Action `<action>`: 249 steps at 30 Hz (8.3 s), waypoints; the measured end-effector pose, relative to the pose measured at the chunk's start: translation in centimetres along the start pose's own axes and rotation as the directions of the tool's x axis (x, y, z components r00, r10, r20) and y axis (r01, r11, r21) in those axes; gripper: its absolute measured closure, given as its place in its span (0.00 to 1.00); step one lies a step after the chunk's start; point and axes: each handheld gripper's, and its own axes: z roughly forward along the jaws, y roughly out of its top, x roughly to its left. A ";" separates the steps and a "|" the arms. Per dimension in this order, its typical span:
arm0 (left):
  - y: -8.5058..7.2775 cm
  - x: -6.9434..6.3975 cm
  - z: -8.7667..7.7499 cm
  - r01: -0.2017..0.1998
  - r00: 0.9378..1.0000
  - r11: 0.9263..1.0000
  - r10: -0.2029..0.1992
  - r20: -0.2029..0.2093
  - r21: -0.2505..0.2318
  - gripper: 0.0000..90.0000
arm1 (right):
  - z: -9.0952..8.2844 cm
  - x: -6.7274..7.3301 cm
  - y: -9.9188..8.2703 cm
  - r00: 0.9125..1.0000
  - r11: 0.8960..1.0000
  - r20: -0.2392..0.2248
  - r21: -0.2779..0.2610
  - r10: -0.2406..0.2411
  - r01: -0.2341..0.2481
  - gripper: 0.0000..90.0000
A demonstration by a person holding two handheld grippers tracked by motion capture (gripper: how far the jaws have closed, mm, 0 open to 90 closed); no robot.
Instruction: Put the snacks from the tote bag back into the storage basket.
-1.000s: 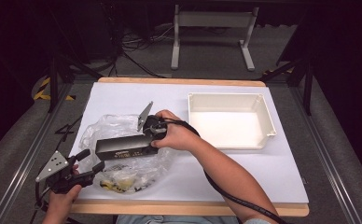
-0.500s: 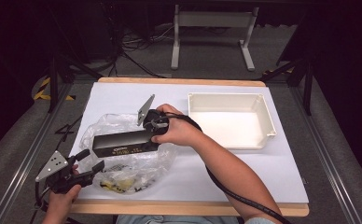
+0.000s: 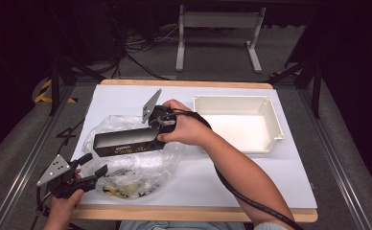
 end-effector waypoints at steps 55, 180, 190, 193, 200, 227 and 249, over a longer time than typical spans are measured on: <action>0.0 -0.1 0.3 -0.006 1.000 1.000 0.006 -0.002 0.014 0.27 | -13.6 1.5 -9.4 0.980 0.995 0.172 -0.021 0.096 -0.094 0.48; -0.3 -0.1 0.2 0.002 0.999 0.999 0.000 -0.038 0.034 0.27 | -12.9 -6.0 -28.6 0.949 0.932 0.205 0.228 0.238 -0.283 0.46; -0.3 -0.1 0.2 -0.003 0.999 0.999 0.004 -0.040 0.043 0.27 | -11.7 -6.2 -29.8 0.950 0.921 0.195 0.262 0.242 -0.289 0.45; -0.3 -0.1 0.2 -0.003 0.999 0.999 0.004 -0.040 0.043 0.27 | -11.6 -6.3 -30.0 0.946 0.920 0.211 0.255 0.246 -0.296 0.41; -0.3 -0.1 0.2 -0.002 0.999 0.999 0.004 -0.038 0.044 0.27 | -11.9 -6.5 -30.1 0.927 0.911 0.275 0.255 0.254 -0.325 0.35; -0.3 -0.1 0.3 -0.003 0.999 0.999 0.004 -0.032 0.037 0.27 | -14.0 -5.2 -28.0 0.883 0.917 0.339 0.117 0.325 -0.382 0.18; -0.2 -0.1 0.3 -0.001 1.000 0.999 0.002 -0.029 0.032 0.27 | -18.0 2.5 -24.3 0.790 0.901 0.432 -0.200 0.434 -0.385 0.10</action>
